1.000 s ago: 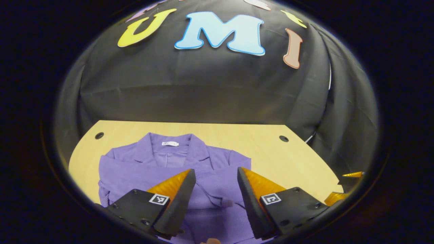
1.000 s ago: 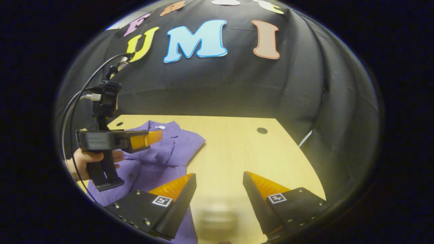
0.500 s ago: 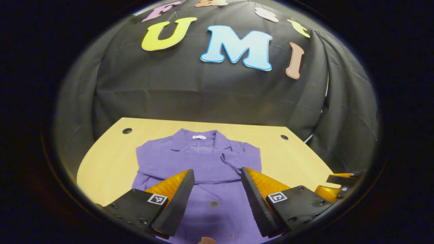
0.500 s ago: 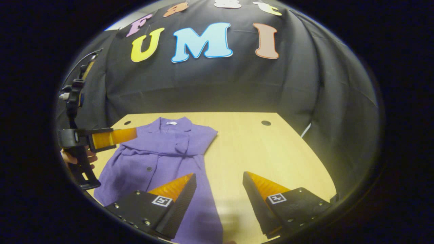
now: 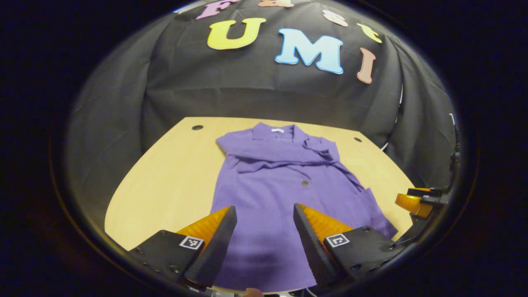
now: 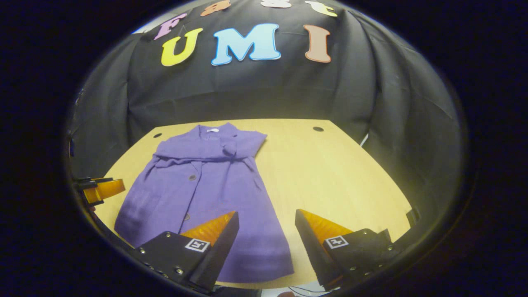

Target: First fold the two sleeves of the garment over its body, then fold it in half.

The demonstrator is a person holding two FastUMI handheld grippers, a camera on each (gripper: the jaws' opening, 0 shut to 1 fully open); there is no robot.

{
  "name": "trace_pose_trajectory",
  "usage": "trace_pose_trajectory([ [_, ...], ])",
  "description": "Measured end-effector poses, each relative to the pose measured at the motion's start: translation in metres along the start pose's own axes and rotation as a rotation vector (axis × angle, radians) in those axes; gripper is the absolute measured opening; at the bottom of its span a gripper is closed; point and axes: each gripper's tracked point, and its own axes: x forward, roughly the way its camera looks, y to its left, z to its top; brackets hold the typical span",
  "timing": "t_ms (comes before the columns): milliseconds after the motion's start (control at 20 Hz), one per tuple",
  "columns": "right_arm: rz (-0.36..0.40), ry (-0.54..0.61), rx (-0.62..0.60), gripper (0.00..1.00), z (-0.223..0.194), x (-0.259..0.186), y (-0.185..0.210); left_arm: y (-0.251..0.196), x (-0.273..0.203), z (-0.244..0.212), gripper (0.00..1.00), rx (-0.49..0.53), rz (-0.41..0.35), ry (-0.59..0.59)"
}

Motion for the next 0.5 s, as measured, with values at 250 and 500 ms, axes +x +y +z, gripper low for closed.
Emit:
trace_pose_trajectory([
  [250, -0.023, 0.088, 0.020, 0.86, -0.053, -0.012, -0.010, 0.049, -0.032, -0.064, 0.93, -0.012, 0.032, 0.093],
  [500, -0.060, 0.107, 0.031, 0.95, -0.071, -0.018, -0.023, 0.062, -0.047, -0.095, 0.92, -0.020, 0.017, 0.131],
])
